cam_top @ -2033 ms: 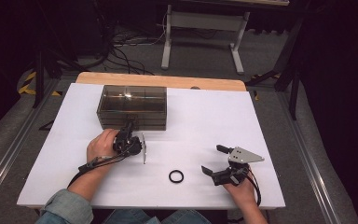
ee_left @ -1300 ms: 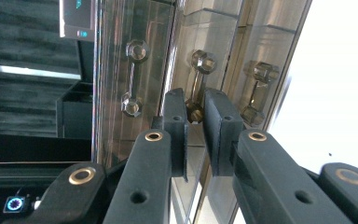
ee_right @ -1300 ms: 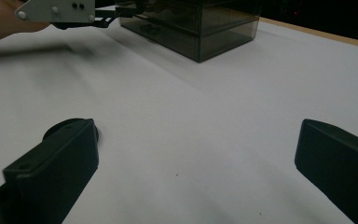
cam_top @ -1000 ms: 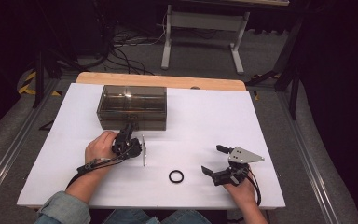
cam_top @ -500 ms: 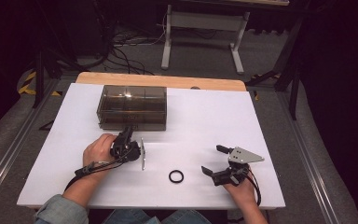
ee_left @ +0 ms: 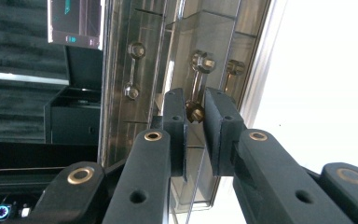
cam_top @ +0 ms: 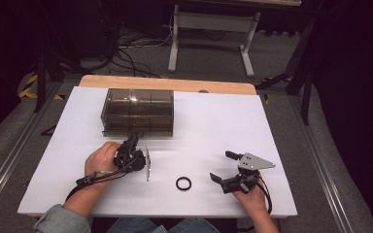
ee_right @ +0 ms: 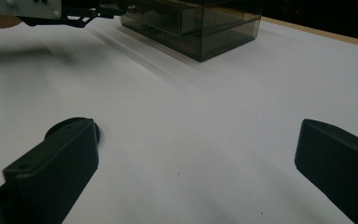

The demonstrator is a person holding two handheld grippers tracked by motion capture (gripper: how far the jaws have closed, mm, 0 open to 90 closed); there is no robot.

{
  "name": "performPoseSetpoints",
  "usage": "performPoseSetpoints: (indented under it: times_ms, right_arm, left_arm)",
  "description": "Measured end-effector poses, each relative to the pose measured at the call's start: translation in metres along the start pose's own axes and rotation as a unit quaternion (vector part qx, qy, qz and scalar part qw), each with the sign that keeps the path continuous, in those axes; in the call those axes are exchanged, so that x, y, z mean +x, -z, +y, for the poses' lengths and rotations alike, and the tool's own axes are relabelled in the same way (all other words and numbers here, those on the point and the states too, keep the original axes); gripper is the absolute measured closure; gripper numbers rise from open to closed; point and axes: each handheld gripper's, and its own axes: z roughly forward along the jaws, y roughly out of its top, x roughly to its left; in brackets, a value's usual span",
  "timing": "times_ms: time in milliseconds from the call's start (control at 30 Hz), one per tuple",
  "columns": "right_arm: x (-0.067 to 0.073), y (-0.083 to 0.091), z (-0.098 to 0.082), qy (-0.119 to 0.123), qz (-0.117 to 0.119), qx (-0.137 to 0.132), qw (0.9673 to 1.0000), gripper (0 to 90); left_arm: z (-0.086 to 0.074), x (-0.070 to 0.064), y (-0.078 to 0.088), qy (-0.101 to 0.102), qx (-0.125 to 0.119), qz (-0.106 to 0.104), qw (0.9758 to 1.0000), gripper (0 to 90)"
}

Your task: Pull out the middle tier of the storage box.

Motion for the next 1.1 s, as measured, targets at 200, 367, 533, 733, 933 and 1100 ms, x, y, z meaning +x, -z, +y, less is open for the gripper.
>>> performPoseSetpoints:
  times_ms: [200,367,533,733,933,1100]
  right_arm:
    - [0.000,0.000,0.000,0.000,0.000,0.000,1.0000,0.0]
    - [0.000,0.000,0.000,0.000,0.000,0.000,1.0000,0.0]
    - [0.000,0.000,0.000,0.000,0.000,0.001,1.0000,0.0]
    - [0.000,0.000,0.000,0.000,0.000,0.001,1.0000,0.0]
    - [0.000,0.000,0.000,0.000,0.001,0.002,1.0000,0.0]
    - [0.001,0.000,0.000,0.005,0.001,0.003,1.0000,0.0]
  left_arm:
    - [0.000,-0.003,0.000,-0.007,0.000,-0.007,1.0000,78.7]
    - [-0.002,0.000,0.002,0.004,-0.015,-0.014,0.9998,73.0]
    - [-0.006,0.002,0.005,0.007,-0.028,-0.019,0.9994,68.9]
    - [-0.011,0.007,0.009,0.029,-0.047,-0.033,0.9979,66.9]
    - [-0.011,0.010,0.011,0.038,-0.060,-0.043,0.9966,62.4]
    - [-0.014,0.016,0.013,0.065,-0.070,-0.062,0.9935,59.0]
